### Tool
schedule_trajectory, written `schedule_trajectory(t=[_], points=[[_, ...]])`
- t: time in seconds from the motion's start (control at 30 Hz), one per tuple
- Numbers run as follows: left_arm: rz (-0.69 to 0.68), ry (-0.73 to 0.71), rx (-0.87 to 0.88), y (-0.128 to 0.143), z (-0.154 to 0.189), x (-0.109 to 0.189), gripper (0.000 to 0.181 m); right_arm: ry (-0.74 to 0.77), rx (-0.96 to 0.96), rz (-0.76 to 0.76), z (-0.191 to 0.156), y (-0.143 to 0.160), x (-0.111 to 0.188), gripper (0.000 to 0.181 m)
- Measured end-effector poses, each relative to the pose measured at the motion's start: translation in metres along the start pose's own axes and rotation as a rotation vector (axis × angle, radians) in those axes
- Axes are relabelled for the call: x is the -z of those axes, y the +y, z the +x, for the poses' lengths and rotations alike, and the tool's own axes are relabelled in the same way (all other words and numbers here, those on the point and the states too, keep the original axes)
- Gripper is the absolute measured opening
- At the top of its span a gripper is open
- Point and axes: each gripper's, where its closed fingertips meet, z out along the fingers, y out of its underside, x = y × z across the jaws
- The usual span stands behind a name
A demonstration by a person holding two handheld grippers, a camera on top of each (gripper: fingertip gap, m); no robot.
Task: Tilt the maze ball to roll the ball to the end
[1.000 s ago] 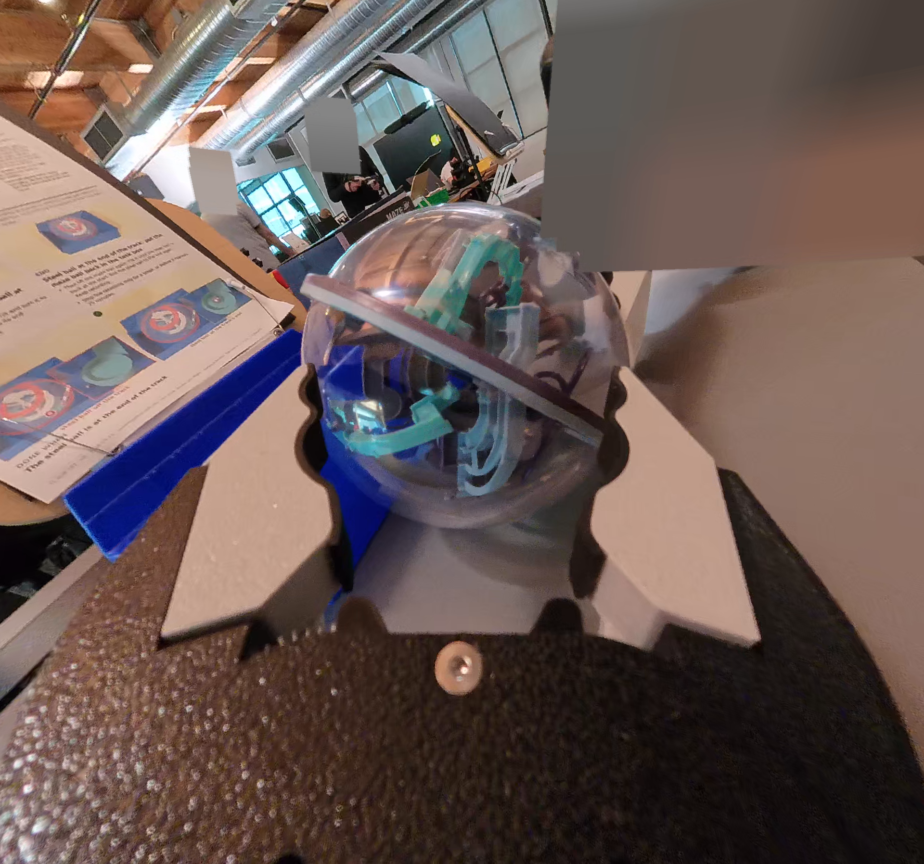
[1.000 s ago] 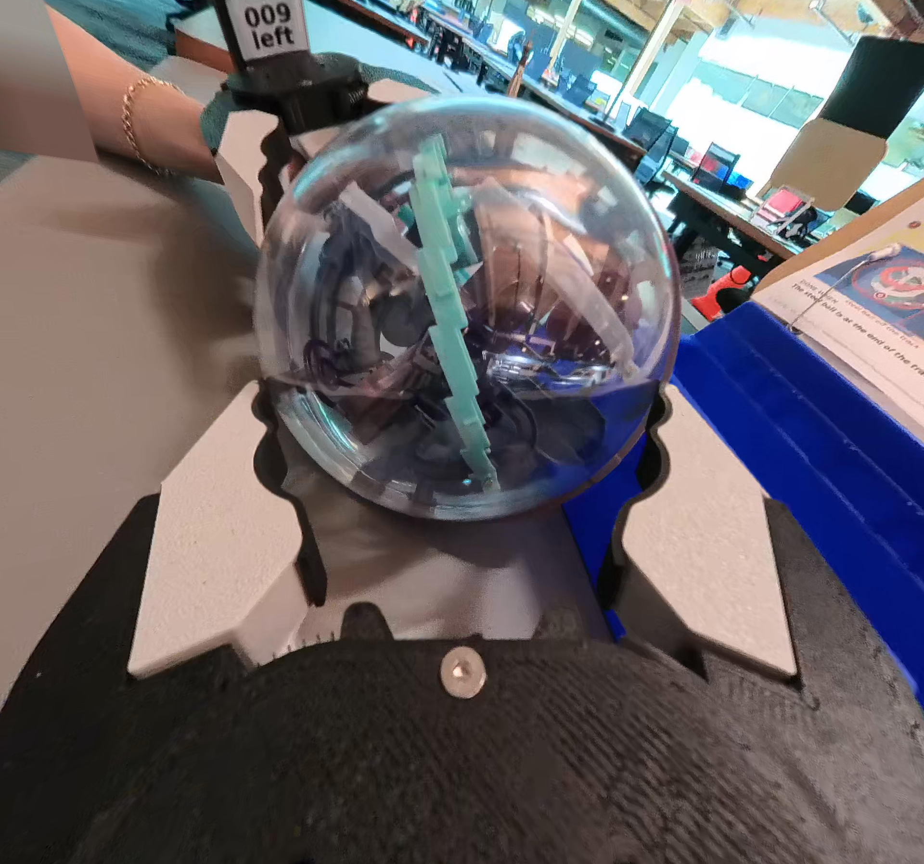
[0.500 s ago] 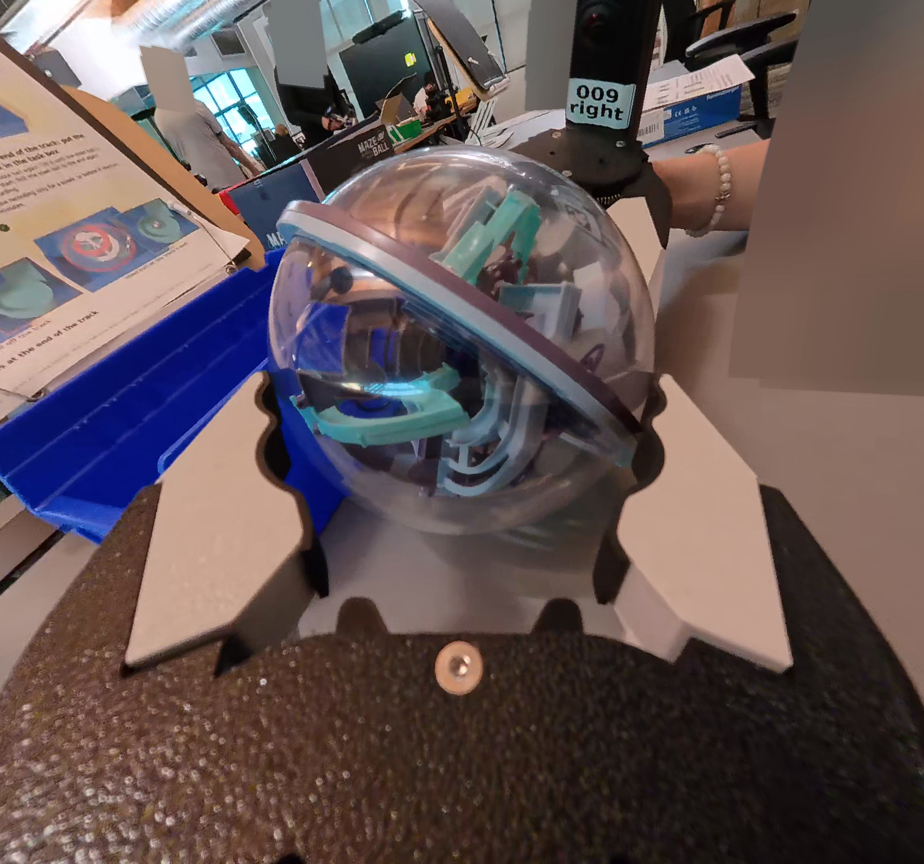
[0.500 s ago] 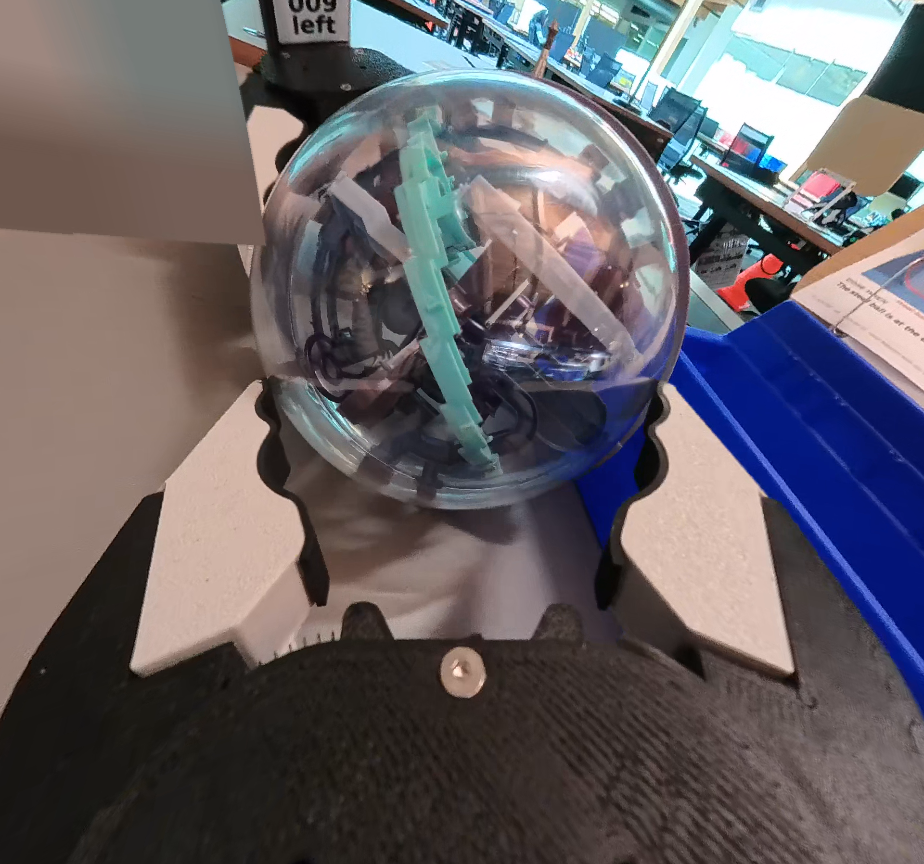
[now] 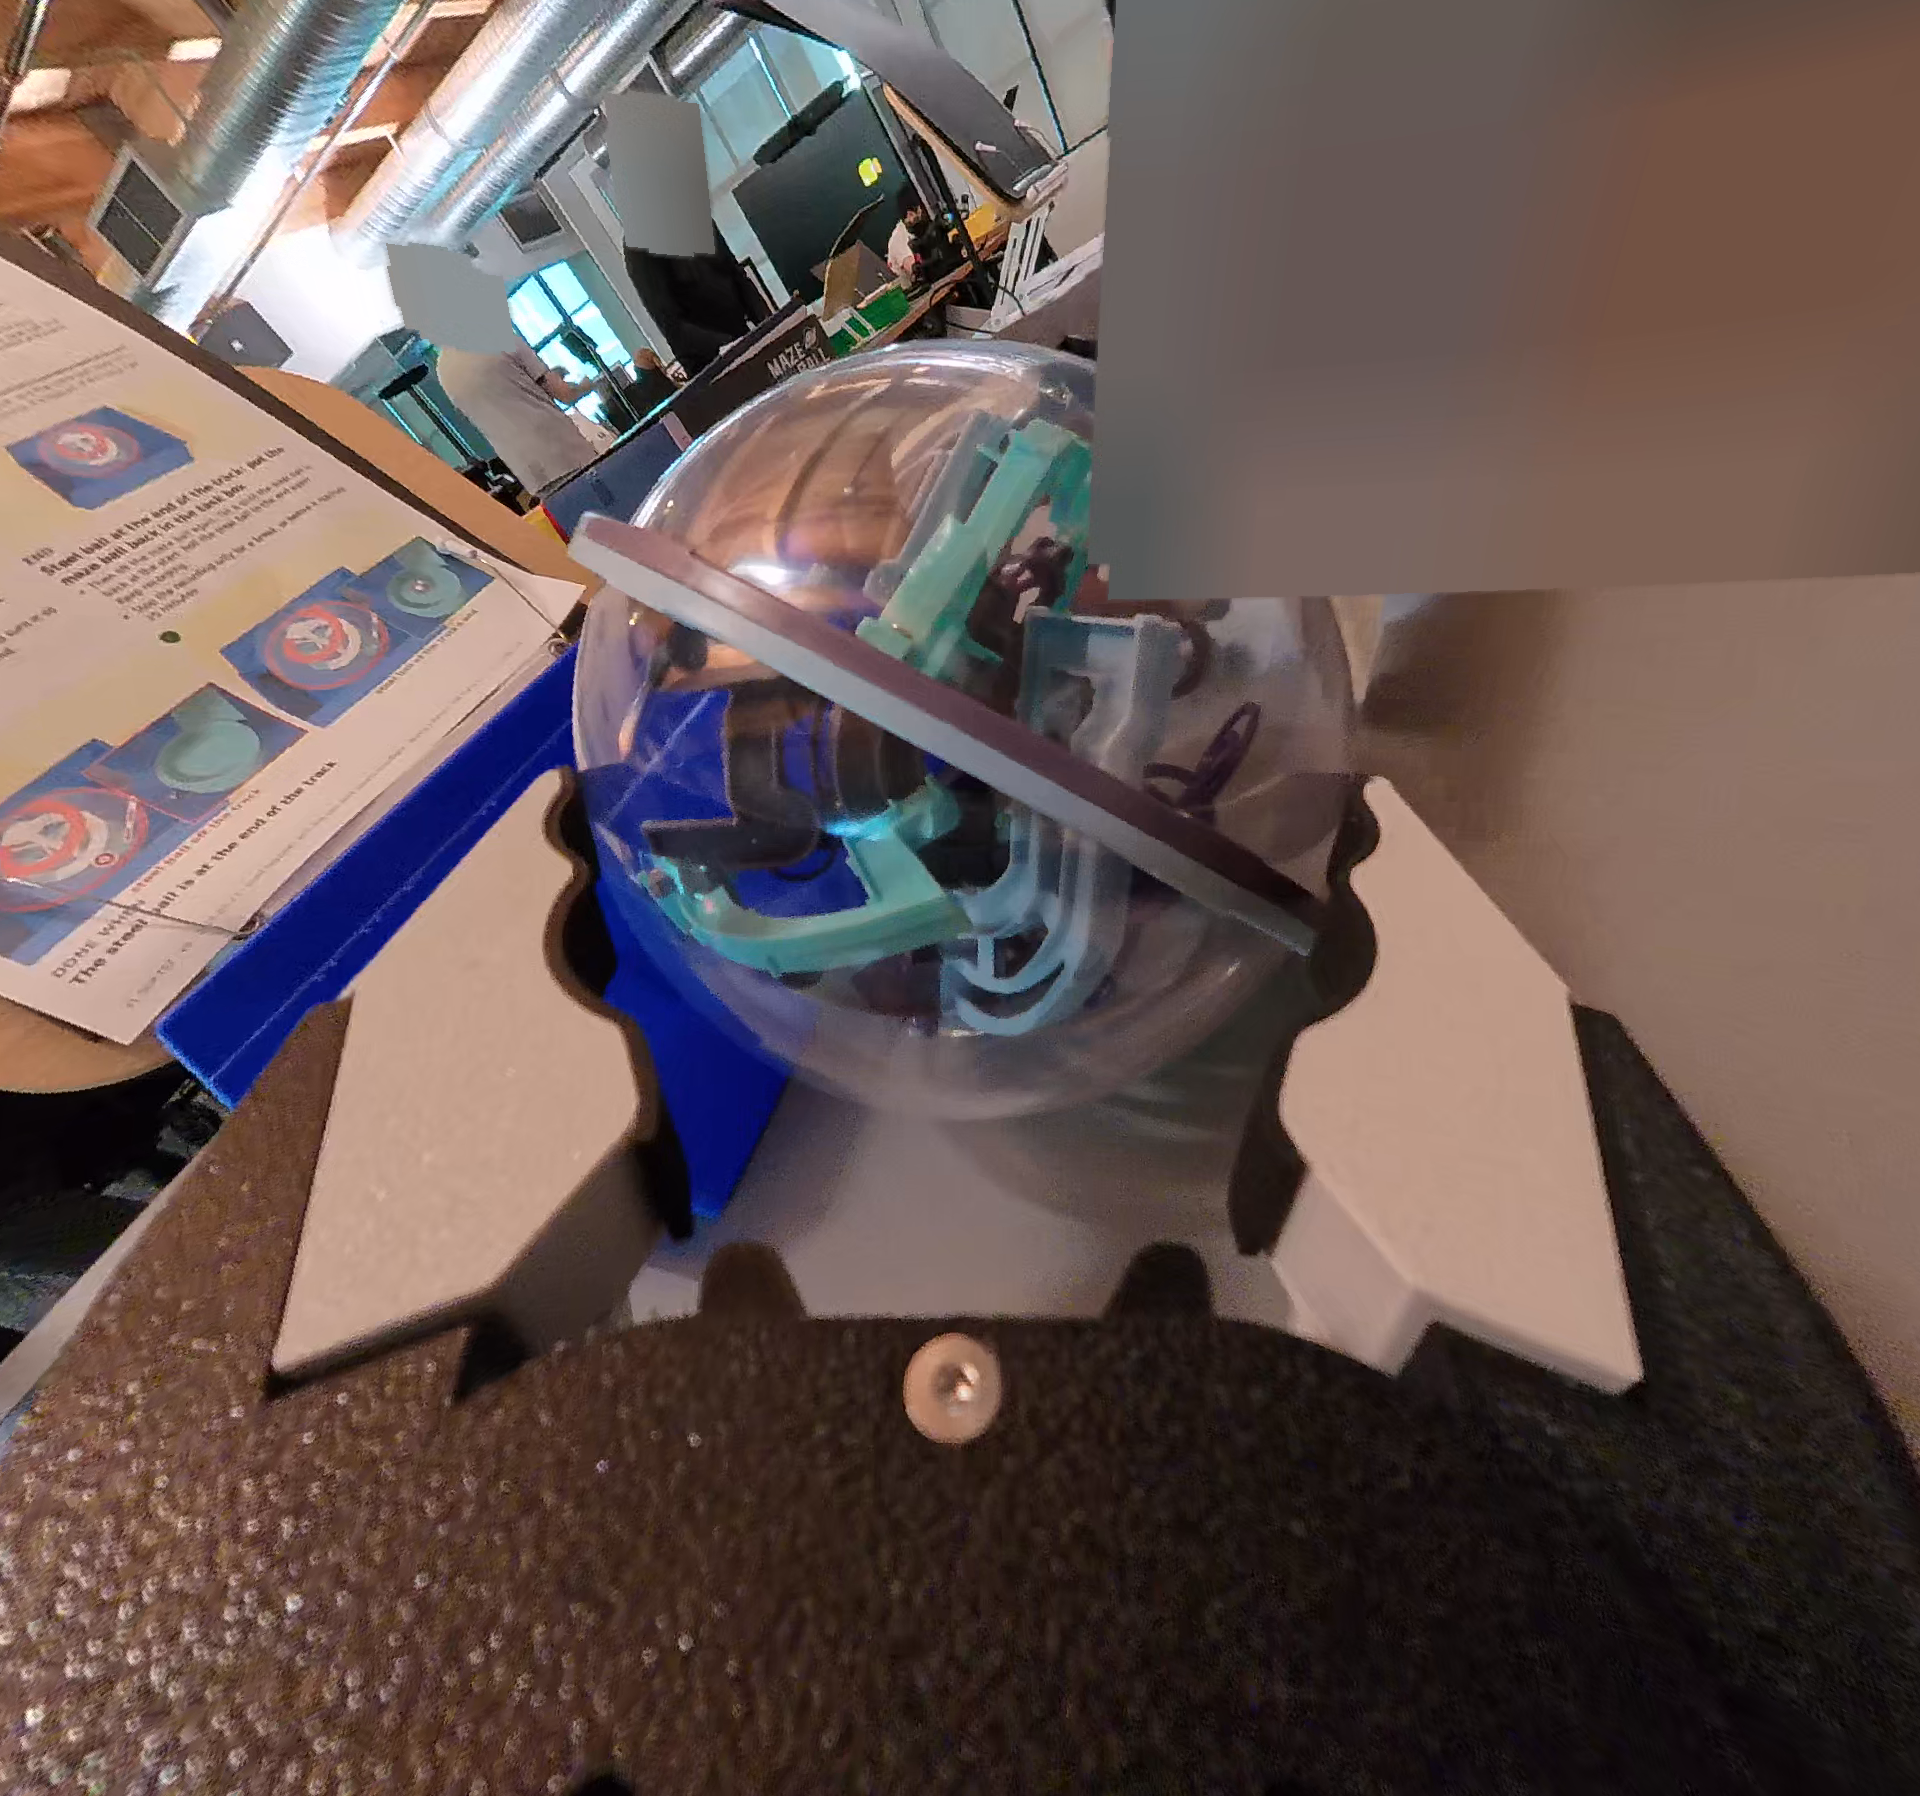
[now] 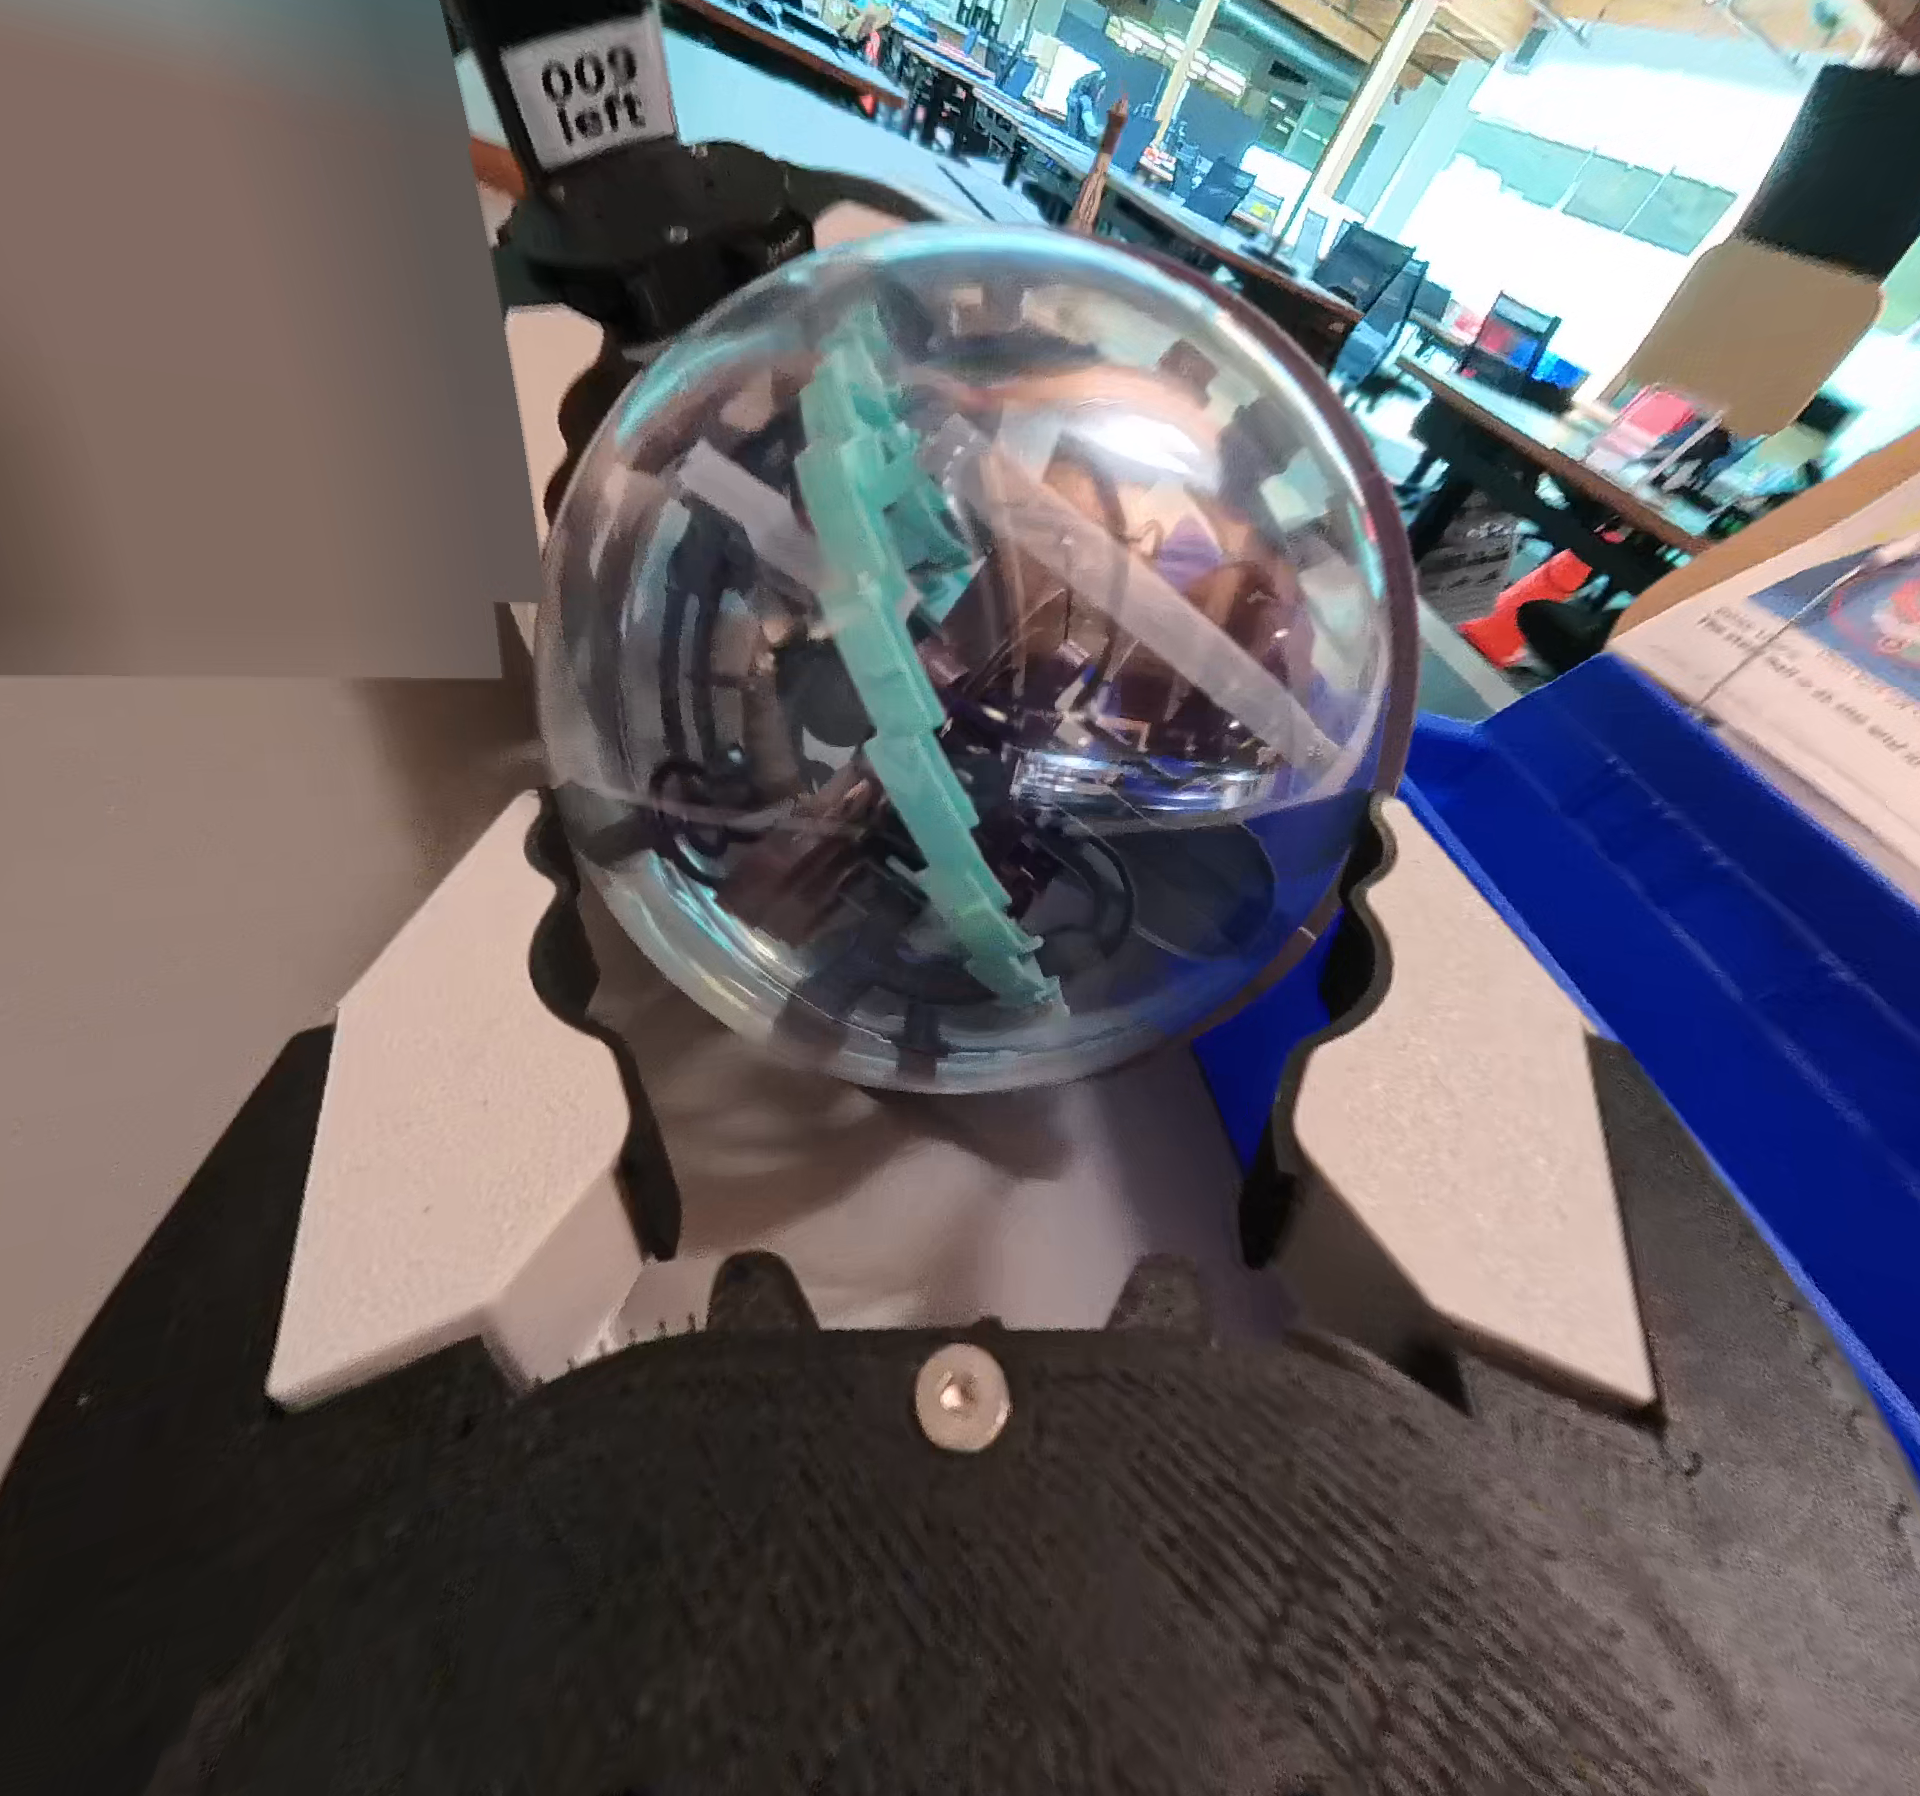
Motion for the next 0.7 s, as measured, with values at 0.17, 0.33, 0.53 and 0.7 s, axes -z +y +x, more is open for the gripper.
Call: schedule_trajectory(t=[0.17, 0.33, 0.53, 0.7], points=[[0.012, -0.002, -0.033, -0.002, 0.000, 0.001, 0.135, 0.049, 0.158, -0.025, 0.001, 0.010, -0.004, 0.144], [0.036, 0.008, -0.055, -0.008, 0.003, 0.002, 0.135, -0.008, 0.063, 0.013, -0.002, 0.004, 0.001, 0.140], [0.042, 0.017, -0.091, -0.008, 0.005, 0.003, 0.135, -0.063, -0.074, 0.061, -0.003, -0.005, 0.006, 0.138], [0.015, 0.013, -0.123, -0.004, 0.004, 0.002, 0.134, -0.023, -0.013, 0.062, 0.000, -0.007, 0.005, 0.144]])
